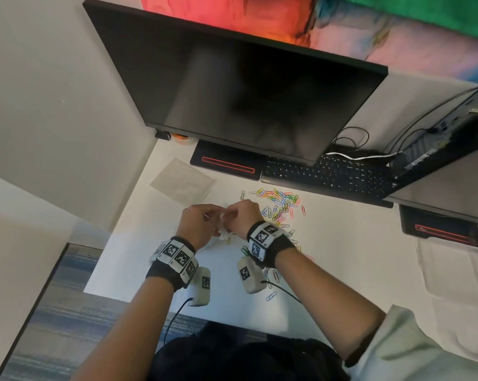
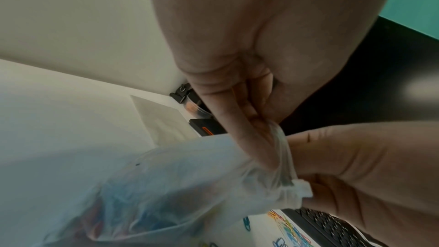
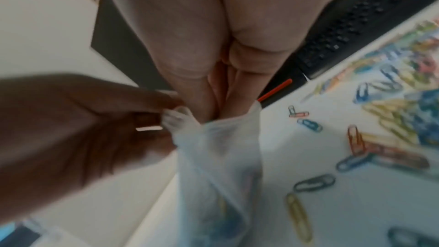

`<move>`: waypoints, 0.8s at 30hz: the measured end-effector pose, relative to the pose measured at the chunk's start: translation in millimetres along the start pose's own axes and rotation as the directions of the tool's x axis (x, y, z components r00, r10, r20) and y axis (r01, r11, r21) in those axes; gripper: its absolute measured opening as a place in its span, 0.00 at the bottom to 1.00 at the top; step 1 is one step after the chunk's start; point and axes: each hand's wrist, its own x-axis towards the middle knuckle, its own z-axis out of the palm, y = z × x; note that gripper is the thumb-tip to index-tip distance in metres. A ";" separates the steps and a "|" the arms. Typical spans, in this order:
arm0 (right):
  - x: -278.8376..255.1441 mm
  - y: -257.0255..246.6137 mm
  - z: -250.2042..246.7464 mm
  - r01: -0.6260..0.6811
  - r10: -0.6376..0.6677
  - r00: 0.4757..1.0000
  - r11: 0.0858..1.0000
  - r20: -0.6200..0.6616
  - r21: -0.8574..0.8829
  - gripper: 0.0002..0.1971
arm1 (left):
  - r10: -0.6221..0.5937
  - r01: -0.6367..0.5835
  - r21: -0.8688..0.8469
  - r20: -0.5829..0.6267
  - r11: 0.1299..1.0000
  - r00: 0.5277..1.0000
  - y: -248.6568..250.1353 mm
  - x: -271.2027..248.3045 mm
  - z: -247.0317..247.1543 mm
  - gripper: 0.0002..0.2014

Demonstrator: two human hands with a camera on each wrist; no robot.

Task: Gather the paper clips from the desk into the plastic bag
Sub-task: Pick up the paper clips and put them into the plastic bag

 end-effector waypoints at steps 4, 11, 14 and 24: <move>1.8 -4.5 0.1 0.096 -0.096 0.995 0.985 0.008 -0.142 0.07 | 0.013 -0.013 -0.010 -0.013 1.000 1.000 -5.3 1.2 -3.7 0.14; 0.3 -12.3 -10.0 0.277 -0.165 0.932 0.898 0.321 -0.343 0.12 | -0.024 0.021 -0.057 -0.046 0.998 0.999 -10.5 4.5 -8.4 0.09; 3.1 -9.5 -34.7 0.180 -0.175 0.958 0.984 0.228 0.000 0.14 | -0.051 0.042 -0.092 -0.095 0.995 0.994 -13.0 5.3 -12.3 0.10; 49.6 63.4 -2.2 0.276 -0.091 0.945 0.739 0.315 -0.615 0.30 | -0.076 0.037 -0.197 -0.197 0.980 0.977 -27.6 -0.5 -40.0 0.11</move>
